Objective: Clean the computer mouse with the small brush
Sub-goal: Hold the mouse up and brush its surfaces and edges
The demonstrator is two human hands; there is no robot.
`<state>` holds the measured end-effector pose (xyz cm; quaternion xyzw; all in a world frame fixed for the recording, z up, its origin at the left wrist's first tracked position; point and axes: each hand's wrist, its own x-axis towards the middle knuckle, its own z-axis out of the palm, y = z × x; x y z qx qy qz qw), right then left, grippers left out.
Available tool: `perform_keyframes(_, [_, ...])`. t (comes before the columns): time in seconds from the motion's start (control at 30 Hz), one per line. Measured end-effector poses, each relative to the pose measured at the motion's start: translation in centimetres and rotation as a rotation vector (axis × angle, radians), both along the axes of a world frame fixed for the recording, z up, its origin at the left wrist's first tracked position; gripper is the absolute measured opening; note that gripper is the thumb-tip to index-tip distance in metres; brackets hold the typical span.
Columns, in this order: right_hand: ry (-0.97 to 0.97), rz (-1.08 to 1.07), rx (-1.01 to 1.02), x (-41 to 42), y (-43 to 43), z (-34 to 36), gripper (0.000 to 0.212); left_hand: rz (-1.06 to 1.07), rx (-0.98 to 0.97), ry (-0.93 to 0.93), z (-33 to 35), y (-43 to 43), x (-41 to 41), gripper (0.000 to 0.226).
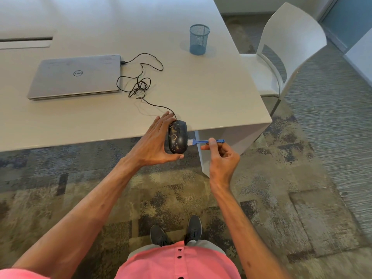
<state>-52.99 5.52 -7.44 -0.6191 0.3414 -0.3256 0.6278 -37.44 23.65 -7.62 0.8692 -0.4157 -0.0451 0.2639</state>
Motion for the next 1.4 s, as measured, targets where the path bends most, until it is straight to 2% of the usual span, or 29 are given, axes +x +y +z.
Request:
perform_keyframes(0.23, [-0.034, 0.137, -0.034, 0.6, 1.7, 0.5, 0.024, -0.001, 0.005, -0.005, 0.1, 0.0, -0.2, 0.139])
perform_keyframes(0.6, [0.051, -0.026, 0.039, -0.8, -0.1, -1.3, 0.022, 0.014, -0.019, -0.006, -0.1, 0.4, -0.7, 0.138])
perform_keyframes(0.73, [-0.054, 0.045, 0.035, -1.0, 0.7, -0.5, 0.022, 0.015, -0.012, -0.006, 0.0, -0.1, -0.7, 0.137])
perform_keyframes(0.9, [-0.043, 0.151, -0.046, -1.3, 1.8, -0.7, 0.019, 0.018, -0.010, 0.003, -0.1, -0.3, -0.8, 0.138])
perform_keyframes(1.13, [0.069, 0.048, -0.067, -2.0, 0.8, -2.2, 0.022, 0.036, -0.010, 0.023, -0.1, -0.1, -0.8, 0.137])
perform_keyframes(1.4, [-0.048, 0.094, -0.077, -1.7, 1.2, -0.9, 0.016, 0.032, -0.021, 0.022, 0.4, -0.4, -1.1, 0.135])
